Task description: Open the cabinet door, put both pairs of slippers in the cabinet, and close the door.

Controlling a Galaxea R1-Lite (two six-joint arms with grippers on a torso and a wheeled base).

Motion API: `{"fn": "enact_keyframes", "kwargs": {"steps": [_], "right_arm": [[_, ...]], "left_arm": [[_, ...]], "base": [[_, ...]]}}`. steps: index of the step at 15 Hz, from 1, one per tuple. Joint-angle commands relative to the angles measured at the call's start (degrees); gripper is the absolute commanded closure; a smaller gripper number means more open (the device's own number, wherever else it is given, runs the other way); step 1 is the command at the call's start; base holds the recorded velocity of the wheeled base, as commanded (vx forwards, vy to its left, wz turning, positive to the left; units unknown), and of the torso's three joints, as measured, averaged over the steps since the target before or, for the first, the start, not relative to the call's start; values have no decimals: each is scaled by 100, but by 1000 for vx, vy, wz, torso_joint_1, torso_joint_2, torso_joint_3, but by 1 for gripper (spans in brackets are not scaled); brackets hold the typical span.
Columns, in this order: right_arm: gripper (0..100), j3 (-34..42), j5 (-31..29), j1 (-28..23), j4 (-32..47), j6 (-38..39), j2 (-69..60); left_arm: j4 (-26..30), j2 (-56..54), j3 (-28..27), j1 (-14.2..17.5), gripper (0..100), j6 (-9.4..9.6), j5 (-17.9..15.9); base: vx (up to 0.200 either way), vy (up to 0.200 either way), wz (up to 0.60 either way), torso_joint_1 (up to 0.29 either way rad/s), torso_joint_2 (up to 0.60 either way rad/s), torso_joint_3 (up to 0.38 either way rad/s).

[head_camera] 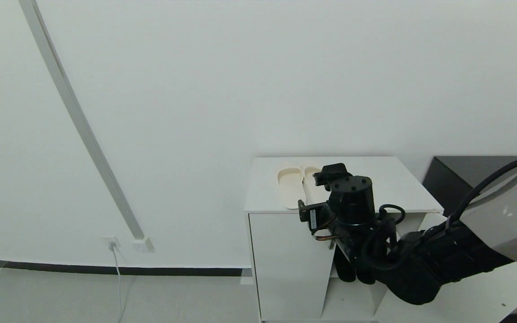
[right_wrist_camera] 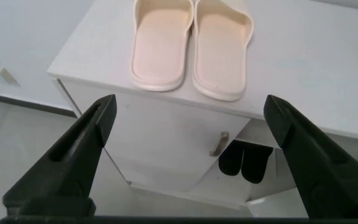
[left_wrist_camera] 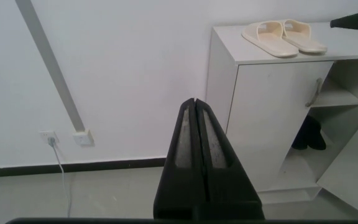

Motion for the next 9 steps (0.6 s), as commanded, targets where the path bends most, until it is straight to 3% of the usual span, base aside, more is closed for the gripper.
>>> {"fn": "enact_keyframes", "kwargs": {"steps": [1, 5, 8, 9], "right_arm": [[0, -180, 10, -20, 157, 45, -59], [0, -382, 151, 16, 1080, 950, -41], [0, -355, 344, 16, 1221, 1240, 29], [0, -355, 336, 7, 1221, 1240, 38]], "left_arm": [[-1, 0, 1, 0, 100, 2, 0], [-1, 0, 1, 0, 100, 2, 0], [-1, 9, 1, 0, 100, 11, 0], [-1, 9, 1, 0, 100, 11, 0]], "base": [[0, 0, 0, 0, 0, 0], [0, 0, 0, 0, 0, 0], [0, 0, 0, 0, 0, 0], [200, 0, 0, 7, -2, 2]]}}
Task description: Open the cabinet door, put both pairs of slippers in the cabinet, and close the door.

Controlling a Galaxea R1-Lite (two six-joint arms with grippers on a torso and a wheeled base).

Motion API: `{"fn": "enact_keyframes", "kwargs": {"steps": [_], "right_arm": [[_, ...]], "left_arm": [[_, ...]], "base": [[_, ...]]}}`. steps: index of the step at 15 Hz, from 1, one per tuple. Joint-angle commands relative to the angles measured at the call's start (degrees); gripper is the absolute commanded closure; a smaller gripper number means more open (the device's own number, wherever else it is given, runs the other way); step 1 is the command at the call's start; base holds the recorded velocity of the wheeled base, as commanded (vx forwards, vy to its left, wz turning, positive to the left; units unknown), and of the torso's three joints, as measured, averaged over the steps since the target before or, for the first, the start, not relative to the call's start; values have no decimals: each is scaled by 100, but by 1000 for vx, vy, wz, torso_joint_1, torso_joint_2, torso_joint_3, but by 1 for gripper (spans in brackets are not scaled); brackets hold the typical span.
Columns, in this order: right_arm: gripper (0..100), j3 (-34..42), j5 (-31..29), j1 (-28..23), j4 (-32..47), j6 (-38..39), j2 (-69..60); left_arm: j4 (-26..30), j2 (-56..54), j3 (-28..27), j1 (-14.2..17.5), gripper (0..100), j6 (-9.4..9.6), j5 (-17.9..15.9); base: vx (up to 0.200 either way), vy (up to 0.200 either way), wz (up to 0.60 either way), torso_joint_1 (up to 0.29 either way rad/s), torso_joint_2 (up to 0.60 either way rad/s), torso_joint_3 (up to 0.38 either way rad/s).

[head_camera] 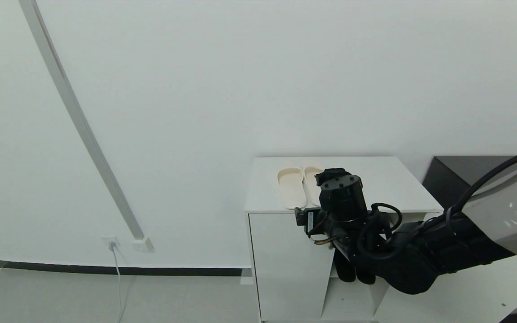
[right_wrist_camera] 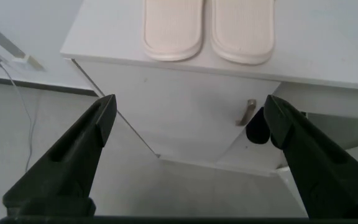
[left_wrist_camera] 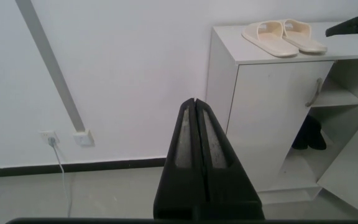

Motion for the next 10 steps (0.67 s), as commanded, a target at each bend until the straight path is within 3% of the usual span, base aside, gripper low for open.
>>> {"fn": "enact_keyframes", "kwargs": {"steps": [1, 5, 9, 10], "right_arm": [[0, 14, -1, 3, -7, 8, 78], [0, 32, 8, -23, -86, 105, 298], [0, 58, -9, -32, -684, 8, 693], [0, 49, -9, -41, -886, -115, 816]], "left_arm": [[-1, 9, 1, 0, 100, 1, 0], [-1, 9, 1, 0, 100, 1, 0], [-1, 0, 1, 0, 100, -8, 0], [-1, 9, 1, 0, 100, -8, 0]], "base": [[200, 0, 0, -2, 7, -2], [200, 0, 0, 6, -1, 1], [200, 0, 0, 6, 1, 1], [0, 0, 0, 0, 0, 0]]}}
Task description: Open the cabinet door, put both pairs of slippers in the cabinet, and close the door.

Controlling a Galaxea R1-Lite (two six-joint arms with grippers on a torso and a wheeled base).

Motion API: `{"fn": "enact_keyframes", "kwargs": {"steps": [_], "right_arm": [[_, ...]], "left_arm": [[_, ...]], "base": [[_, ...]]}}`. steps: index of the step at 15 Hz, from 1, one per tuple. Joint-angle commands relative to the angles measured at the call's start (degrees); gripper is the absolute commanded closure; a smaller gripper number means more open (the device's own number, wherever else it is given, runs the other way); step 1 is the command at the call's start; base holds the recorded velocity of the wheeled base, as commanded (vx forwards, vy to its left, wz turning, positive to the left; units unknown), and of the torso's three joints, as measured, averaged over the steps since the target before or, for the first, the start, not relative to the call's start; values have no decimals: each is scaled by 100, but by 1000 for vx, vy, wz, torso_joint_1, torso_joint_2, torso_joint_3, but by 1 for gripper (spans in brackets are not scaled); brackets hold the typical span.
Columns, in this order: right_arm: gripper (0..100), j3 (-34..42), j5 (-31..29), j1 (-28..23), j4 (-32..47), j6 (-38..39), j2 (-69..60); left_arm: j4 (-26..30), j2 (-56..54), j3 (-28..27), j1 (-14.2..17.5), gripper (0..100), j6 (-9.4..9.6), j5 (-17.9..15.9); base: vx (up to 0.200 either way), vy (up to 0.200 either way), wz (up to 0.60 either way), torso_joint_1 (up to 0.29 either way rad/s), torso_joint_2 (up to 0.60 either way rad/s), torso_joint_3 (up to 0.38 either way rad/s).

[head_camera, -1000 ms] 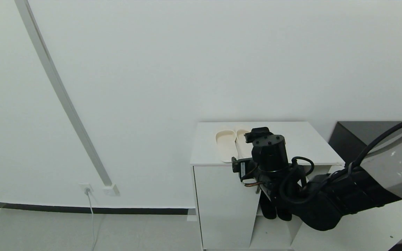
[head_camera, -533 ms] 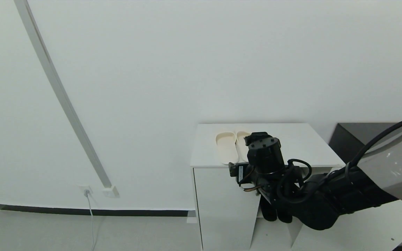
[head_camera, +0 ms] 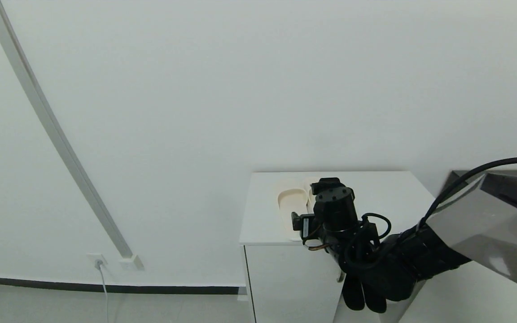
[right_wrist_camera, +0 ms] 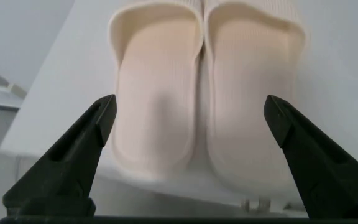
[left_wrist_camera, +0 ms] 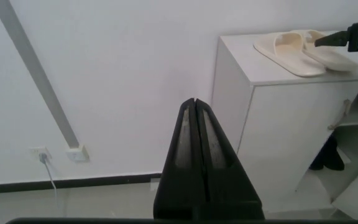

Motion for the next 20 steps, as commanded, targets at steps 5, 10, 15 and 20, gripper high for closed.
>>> {"fn": "enact_keyframes", "kwargs": {"steps": [5, 10, 15, 20], "right_arm": [[0, -370, -10, -239, -589, -330, 799], [0, -1319, 34, -512, -273, -479, 1326], [0, -2136, 289, -705, 290, -462, 1634], [0, -2505, 289, -793, 299, -462, 1853]], "left_arm": [[-1, 0, 1, 0, 100, 0, 0], [-1, 0, 1, 0, 100, -9, 0], [-1, 9, 1, 0, 100, -9, 0], [-1, 9, 1, 0, 100, -9, 9]], "base": [[0, 0, 0, 0, 0, 0], [0, 0, 0, 0, 0, 0], [0, 0, 0, 0, 0, 0], [0, 0, 0, 0, 0, 0]]}}
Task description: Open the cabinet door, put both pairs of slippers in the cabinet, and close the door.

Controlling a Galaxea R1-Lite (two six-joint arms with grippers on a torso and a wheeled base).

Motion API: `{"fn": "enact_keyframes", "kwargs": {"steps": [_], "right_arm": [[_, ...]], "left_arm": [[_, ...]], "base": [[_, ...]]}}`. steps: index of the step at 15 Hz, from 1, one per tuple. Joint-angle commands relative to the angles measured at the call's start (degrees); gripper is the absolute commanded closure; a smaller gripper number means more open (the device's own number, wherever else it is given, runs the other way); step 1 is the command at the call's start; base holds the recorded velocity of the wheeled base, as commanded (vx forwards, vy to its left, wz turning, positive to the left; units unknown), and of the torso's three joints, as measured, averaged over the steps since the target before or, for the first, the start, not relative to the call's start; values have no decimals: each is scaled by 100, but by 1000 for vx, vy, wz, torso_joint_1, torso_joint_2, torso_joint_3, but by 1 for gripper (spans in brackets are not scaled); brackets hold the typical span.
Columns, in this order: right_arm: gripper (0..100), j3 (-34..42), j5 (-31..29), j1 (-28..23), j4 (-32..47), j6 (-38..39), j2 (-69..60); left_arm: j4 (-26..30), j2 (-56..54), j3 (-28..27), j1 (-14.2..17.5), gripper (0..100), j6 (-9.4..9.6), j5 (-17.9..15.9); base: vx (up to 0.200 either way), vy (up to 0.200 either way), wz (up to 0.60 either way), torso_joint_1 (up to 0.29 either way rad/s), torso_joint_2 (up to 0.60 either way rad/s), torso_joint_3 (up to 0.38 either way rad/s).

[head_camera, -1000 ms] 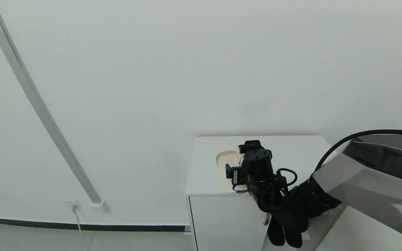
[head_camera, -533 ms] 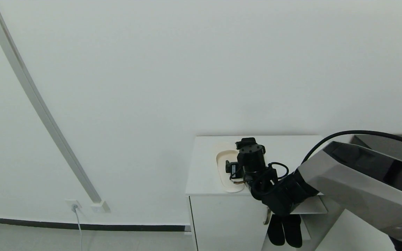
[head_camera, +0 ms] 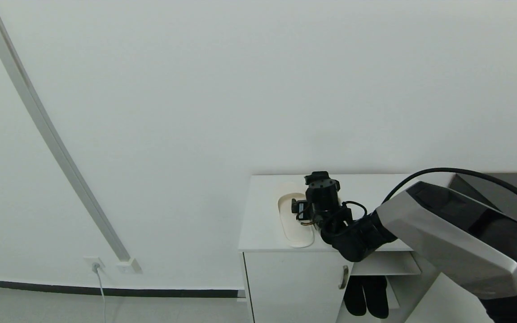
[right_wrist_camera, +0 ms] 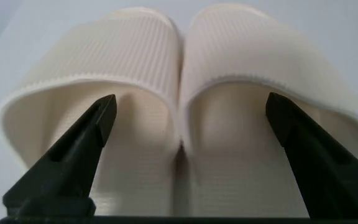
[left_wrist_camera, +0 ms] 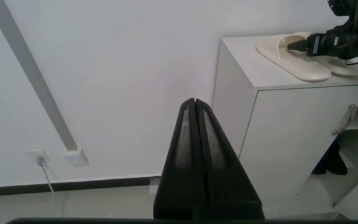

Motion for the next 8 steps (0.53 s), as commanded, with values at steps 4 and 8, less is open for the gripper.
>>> {"fn": "enact_keyframes", "kwargs": {"steps": [4, 8], "right_arm": [[100, -192, -1, -22, 116, -1, 127], [100, -183, -1, -13, 89, -1, 83]], "left_arm": [[-1, 0, 1, 0, 100, 2, -2], [-1, 0, 1, 0, 100, 2, -2]], "base": [[0, 0, 0, 0, 0, 0], [0, 0, 0, 0, 0, 0]]}}
